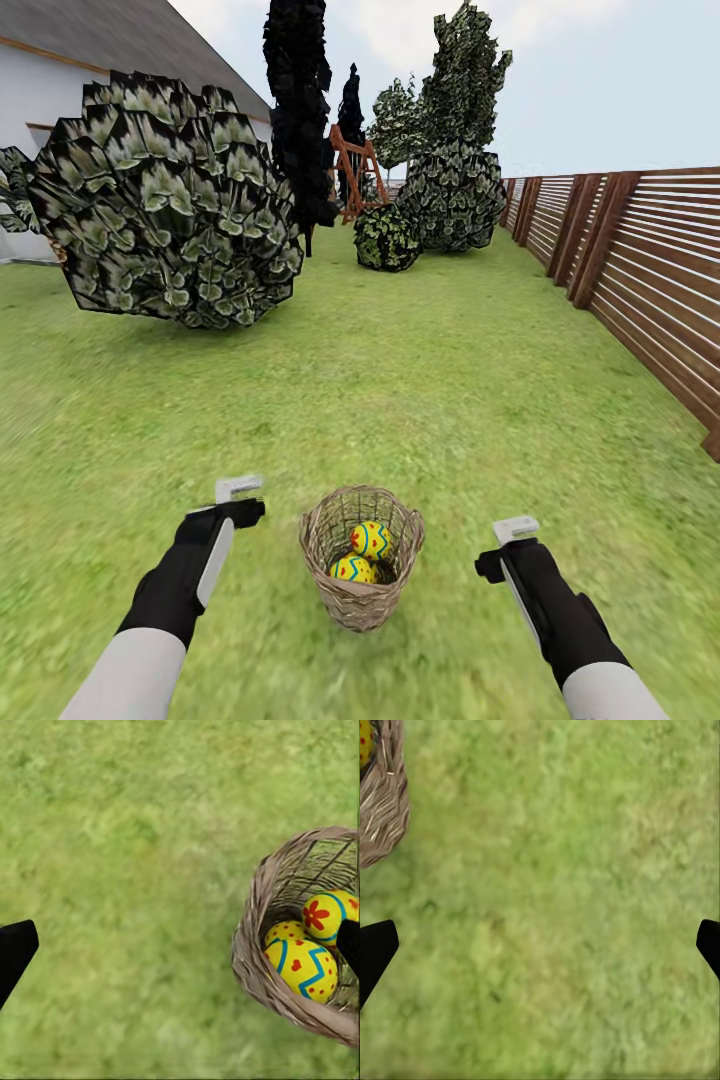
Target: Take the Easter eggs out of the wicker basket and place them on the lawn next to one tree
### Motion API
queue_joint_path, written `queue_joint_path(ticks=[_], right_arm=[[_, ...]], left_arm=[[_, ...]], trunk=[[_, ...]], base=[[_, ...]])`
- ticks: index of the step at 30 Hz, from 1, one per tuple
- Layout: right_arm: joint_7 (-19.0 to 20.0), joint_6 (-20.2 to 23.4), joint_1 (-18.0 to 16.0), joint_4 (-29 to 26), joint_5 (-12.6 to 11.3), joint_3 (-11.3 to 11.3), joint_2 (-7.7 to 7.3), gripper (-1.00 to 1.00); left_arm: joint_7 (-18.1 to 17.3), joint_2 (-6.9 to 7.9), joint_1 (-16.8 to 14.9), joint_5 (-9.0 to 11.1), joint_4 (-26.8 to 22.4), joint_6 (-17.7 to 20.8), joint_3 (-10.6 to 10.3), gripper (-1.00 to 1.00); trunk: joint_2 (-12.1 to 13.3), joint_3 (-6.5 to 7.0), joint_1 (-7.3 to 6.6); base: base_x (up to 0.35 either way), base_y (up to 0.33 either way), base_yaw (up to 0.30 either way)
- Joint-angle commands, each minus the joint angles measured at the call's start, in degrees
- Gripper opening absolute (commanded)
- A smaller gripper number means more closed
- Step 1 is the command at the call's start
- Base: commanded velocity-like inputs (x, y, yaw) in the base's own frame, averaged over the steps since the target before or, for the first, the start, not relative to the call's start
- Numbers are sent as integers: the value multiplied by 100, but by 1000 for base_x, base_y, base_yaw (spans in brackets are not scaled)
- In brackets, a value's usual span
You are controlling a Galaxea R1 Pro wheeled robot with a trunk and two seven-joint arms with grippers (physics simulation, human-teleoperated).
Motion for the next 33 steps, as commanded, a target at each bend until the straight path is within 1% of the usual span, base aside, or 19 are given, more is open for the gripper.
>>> queue_joint_path(ticks=[1, 3, 4, 6, 8, 12, 15, 24, 33], right_arm=[[3, 31, -6, -4, 10, 1, 5, 100], [5, 37, -9, -1, 13, 5, 15, 100], [5, 39, -10, -1, 19, 8, 19, 100], [6, 40, -11, -6, 21, 15, 47, 100], [6, 41, -11, -3, 1, 12, 94, 100], [6, 43, -11, -1, -8, 11, 123, 100], [6, 48, -11, -5, -2, 14, 135, 100], [17, -7, -11, 87, 16, 28, 146, 100], [49, -36, -11, 348, 19, 45, 164, 100]], left_arm=[[32, -4, -3, 141, 1, 200, 5, 100], [23, -9, -3, 335, -10, 614, -8, 100], [22, -11, -3, 461, -42, 884, -13, 100], [23, -4, -3, 561, -121, 1179, -10, 100], [23, 3, -3, 608, -138, 1354, -14, 100], [28, 7, -3, 624, -130, 1447, -17, 100], [31, 14, -3, 623, -96, 1467, -20, 100], [27, -29, -2, 631, 274, 1473, -44, 100], [23, -40, -2, 639, 329, 1472, -44, 100]], trunk=[[-3, -6, 0], [-3, -4, 0], [-3, 0, 0], [-3, 10, 0], [-3, 22, 0], [-3, 47, 0], [-3, 57, 0], [-3, 59, 0], [-3, 59, 0]], base=[[0, 0, 0], [0, 0, -15], [0, 0, -112], [0, 0, -166], [0, 0, -208], [6, 0, -229], [170, 0, -136], [305, 0, -13], [320, 0, 0]])
